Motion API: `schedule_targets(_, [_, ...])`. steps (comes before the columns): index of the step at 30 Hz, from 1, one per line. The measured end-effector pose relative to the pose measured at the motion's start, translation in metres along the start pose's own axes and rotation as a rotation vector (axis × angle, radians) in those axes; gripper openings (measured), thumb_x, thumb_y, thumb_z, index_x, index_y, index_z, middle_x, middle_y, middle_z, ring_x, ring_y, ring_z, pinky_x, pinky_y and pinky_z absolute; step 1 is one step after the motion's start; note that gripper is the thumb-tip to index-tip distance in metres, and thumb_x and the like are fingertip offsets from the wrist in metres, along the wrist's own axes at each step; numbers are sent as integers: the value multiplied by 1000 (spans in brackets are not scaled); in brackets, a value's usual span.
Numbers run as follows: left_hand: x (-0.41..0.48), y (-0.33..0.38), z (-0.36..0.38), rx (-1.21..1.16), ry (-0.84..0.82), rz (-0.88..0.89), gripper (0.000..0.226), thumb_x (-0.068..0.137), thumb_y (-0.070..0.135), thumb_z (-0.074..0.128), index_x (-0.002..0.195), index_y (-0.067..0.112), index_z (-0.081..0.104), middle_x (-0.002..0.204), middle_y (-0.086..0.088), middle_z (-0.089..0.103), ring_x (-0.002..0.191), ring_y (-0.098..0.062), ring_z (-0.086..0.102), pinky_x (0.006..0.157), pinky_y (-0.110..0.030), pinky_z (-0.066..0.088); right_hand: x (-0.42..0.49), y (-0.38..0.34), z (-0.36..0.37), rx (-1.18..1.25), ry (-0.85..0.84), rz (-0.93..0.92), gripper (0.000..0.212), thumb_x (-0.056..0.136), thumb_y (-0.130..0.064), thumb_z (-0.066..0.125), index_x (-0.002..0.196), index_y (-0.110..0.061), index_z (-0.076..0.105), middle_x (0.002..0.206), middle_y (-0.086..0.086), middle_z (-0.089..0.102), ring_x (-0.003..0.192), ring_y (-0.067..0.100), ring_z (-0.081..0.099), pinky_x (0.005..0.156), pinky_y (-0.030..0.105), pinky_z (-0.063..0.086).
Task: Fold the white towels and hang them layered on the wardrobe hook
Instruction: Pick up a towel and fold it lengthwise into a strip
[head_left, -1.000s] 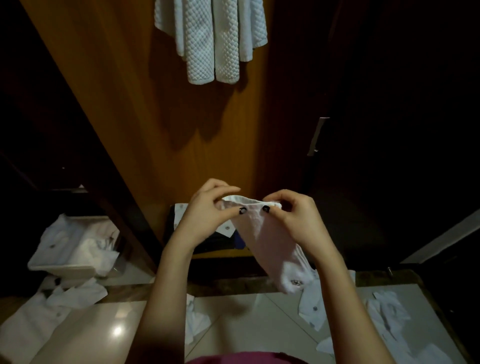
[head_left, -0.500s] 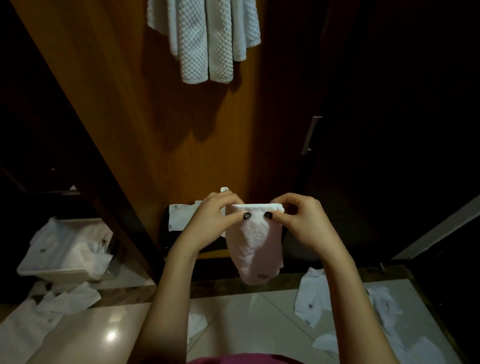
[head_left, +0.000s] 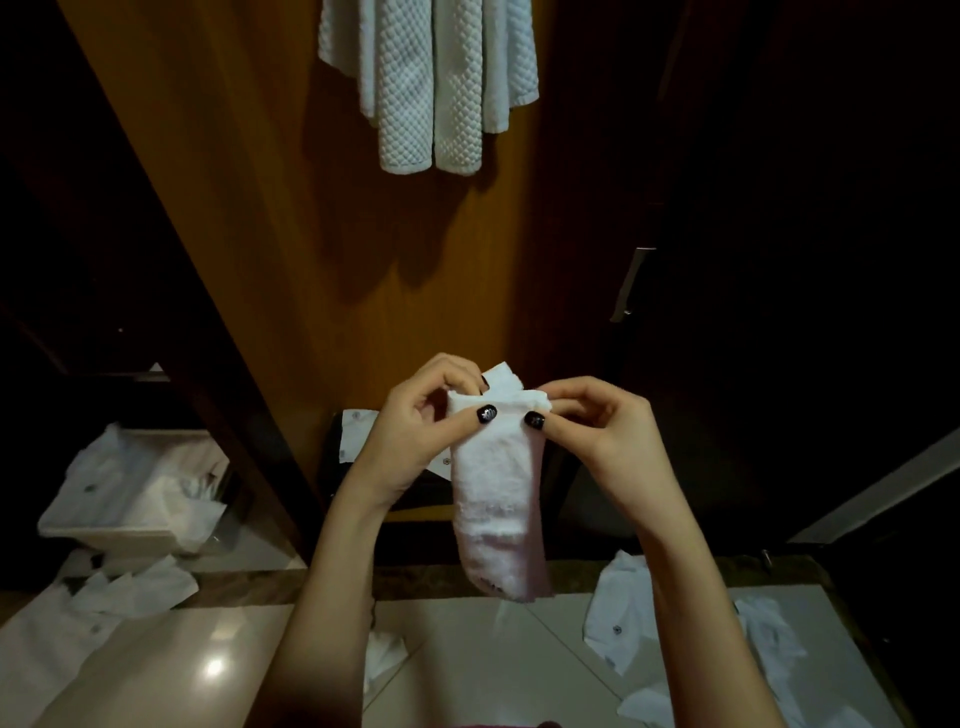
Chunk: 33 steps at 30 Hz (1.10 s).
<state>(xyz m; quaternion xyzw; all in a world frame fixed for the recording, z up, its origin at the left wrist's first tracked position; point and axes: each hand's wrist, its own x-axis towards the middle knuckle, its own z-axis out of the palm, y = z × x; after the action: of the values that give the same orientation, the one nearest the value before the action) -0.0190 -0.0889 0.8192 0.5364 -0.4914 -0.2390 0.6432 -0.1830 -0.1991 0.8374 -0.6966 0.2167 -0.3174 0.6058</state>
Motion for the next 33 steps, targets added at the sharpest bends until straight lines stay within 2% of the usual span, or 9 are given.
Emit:
schedule_targets(2, [-1,0,2,-27,9,-6,17,76,24,70,82,13,59,101,0,57,102,-9,55,89,-21,43,-1,-2,1,21,23,-10,15,81,-3,75,90,-14,71,79,2,73,80,9,70,72,19,56])
schedule_targets(4, [-1,3,2,-41,21,-6,18,75,28,69,81,13,60,108,0,57,107,-11,55,89,-21,44,0,-3,1,-32,41,-48,13,81,-6,75,88,-16,72,89,4,72,88,10,68,80,24,56])
schedule_targets(8, [0,3,3,-68,8,-13,10,77,12,71,80,10,62,101,4,64,100,-9,60,82,-19,48,3,-4,-2,-46,23,-34,10,83,-11,74,92,-15,73,108,-2,71,106,10,66,94,31,52])
schedule_targets(12, [-2,3,5,-105,0,-71,8,78,5,69,80,9,62,93,11,68,92,-4,62,77,-16,49,0,-5,-4,-34,-15,-43,10,83,-15,72,93,-19,73,97,-7,75,98,8,70,82,20,54])
schedule_targets(15, [-4,3,6,-108,-16,-88,10,83,1,68,84,10,66,94,12,70,93,-3,64,77,-16,49,-3,-3,-4,9,-30,-42,12,84,-12,71,95,-10,73,102,-6,75,101,9,69,83,18,53])
schedule_targets(19, [-5,7,8,-99,-22,-109,9,79,20,71,86,16,68,95,14,70,95,-1,64,77,-14,49,-5,-3,1,47,-44,-58,21,77,-20,72,94,-7,72,103,-4,75,102,12,69,86,21,54])
schedule_targets(22, [-5,10,8,-74,-10,-110,7,78,21,70,84,18,68,93,15,70,92,1,64,75,-13,49,-5,0,5,2,-15,-39,17,78,-23,73,92,-14,72,97,-6,75,97,10,70,83,20,55])
schedule_targets(28, [-5,5,7,24,-43,-91,13,90,8,66,88,21,64,95,1,66,91,-7,63,77,-20,52,-4,6,7,-94,30,-68,8,84,-17,74,90,-14,69,90,-2,71,87,11,69,77,21,55])
schedule_targets(33, [-2,7,15,-6,-30,5,27,89,8,64,104,30,66,99,18,67,100,0,62,82,-14,48,-2,9,11,-130,133,-111,5,86,-14,74,89,-14,70,87,-3,71,84,7,68,76,20,54])
